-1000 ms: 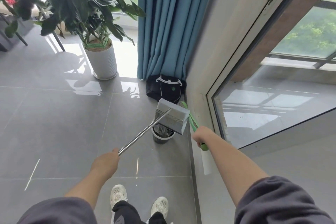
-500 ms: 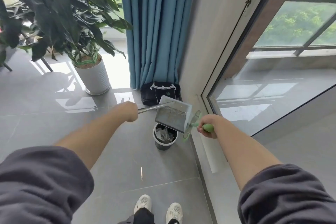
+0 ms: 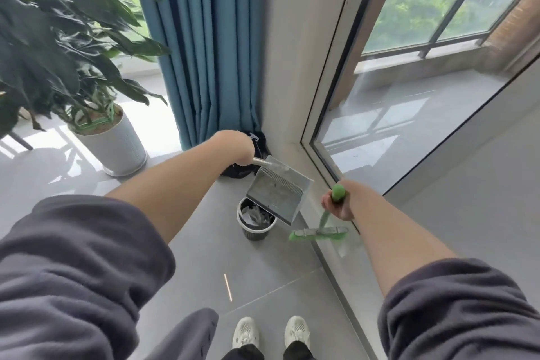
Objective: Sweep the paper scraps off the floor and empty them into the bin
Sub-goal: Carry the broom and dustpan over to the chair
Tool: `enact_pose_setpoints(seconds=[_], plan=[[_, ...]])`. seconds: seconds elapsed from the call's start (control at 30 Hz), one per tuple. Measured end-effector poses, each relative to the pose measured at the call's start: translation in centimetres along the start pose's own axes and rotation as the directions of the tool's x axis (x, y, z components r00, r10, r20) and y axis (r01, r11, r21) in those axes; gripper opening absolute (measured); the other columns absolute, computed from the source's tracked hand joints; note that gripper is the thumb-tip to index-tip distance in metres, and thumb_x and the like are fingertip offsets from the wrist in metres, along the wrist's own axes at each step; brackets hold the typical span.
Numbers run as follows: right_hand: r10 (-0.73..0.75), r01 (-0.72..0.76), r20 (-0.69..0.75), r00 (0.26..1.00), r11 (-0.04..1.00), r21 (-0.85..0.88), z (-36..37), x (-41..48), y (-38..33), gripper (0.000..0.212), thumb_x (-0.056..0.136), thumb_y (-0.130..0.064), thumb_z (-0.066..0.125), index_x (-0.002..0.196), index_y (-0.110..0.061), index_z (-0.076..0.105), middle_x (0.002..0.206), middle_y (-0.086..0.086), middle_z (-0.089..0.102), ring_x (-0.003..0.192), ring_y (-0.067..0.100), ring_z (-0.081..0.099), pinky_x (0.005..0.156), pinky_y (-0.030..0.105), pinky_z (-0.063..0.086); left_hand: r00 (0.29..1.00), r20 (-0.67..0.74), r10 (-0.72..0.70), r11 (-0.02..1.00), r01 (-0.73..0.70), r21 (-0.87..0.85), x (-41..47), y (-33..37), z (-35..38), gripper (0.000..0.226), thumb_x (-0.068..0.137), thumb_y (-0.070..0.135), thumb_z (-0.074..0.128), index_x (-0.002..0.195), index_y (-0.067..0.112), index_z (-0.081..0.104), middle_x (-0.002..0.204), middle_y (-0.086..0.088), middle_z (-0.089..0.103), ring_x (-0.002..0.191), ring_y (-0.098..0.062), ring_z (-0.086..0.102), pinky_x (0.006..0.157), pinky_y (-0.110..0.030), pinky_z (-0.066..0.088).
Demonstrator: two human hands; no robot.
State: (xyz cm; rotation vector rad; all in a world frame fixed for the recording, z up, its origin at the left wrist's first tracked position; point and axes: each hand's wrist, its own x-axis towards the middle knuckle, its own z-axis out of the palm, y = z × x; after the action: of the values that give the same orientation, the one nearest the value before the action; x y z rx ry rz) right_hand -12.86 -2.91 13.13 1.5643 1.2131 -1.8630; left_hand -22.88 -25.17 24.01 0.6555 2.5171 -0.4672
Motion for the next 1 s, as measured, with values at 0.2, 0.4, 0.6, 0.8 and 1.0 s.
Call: enact_pose_setpoints(seconds=[0.2, 0.4, 0.6, 0.8, 1.0], plan=[[-0.04, 0.039, 0.058, 0.998, 0.999, 0.019, 0.0, -1.2, -0.2, 0.022, 0.096, -0.008, 0.035, 0.101, -0.002, 0.057, 0.047, 0.009, 0.051, 0.027, 0.014, 0.05, 0.029, 0.02, 0.045, 0.996, 0.078, 0.043, 0.998, -0.039, -0.052, 0.9, 0.9, -0.8, 0.022, 0.09, 0.005, 0.04, 0.072, 0.008, 0.052, 0.061, -0.004, 0.047, 0.052, -0.02, 0.04, 0.062, -0.028, 0.039], [0.014, 0.025, 0.137, 0.99, 0.962, -0.273, 3.6, -2.7, -1.3, 0.023, 0.09, -0.014, 0.041, 0.087, -0.001, 0.06, 0.053, 0.009, 0.061, 0.033, 0.013, 0.057, 0.038, 0.018, 0.051, 0.981, 0.19, -0.045, 0.991, 0.067, -0.115, -0.9, -1.8, -1.1, 0.021, 0.092, 0.01, 0.041, 0.081, 0.005, 0.058, 0.064, -0.005, 0.05, 0.051, -0.019, 0.041, 0.052, -0.025, 0.036], [0.158, -0.047, 0.125, 0.98, 0.783, -0.62, 14.0, -1.3, 0.5, 0.04, 0.095, -0.029, 0.039, 0.072, -0.003, 0.059, 0.046, 0.007, 0.061, 0.028, 0.014, 0.053, 0.032, 0.016, 0.045, 0.93, 0.309, -0.198, 0.934, 0.275, -0.229, -5.1, -9.1, 3.6, 0.019, 0.096, 0.015, 0.046, 0.09, 0.004, 0.06, 0.067, -0.005, 0.054, 0.051, -0.017, 0.042, 0.062, -0.026, 0.042], [0.228, 0.019, 0.235, 0.945, 0.677, -0.736, 28.5, -3.5, 6.5, 0.069, 0.093, -0.035, 0.042, 0.04, 0.006, 0.059, 0.046, 0.007, 0.061, 0.027, 0.012, 0.052, 0.034, 0.014, 0.044, 0.836, 0.533, -0.13, 0.648, 0.478, -0.593, -9.3, -20.6, 11.6, 0.022, 0.095, 0.002, 0.041, 0.112, 0.007, 0.054, 0.072, -0.012, 0.063, 0.036, -0.015, 0.049, 0.041, -0.018, 0.042], [0.145, 0.131, 0.286, 0.947, 0.638, -0.759, 43.3, -5.5, 14.7, 0.034, 0.095, -0.039, 0.048, 0.091, -0.008, 0.063, 0.06, 0.009, 0.068, 0.034, 0.012, 0.056, 0.044, 0.016, 0.049, 0.935, 0.353, 0.046, -0.107, 0.356, -0.928, -15.8, -35.1, 19.3, 0.02, 0.096, 0.005, 0.045, 0.095, 0.003, 0.065, 0.075, -0.015, 0.058, 0.054, -0.023, 0.064, 0.055, -0.026, 0.056]])
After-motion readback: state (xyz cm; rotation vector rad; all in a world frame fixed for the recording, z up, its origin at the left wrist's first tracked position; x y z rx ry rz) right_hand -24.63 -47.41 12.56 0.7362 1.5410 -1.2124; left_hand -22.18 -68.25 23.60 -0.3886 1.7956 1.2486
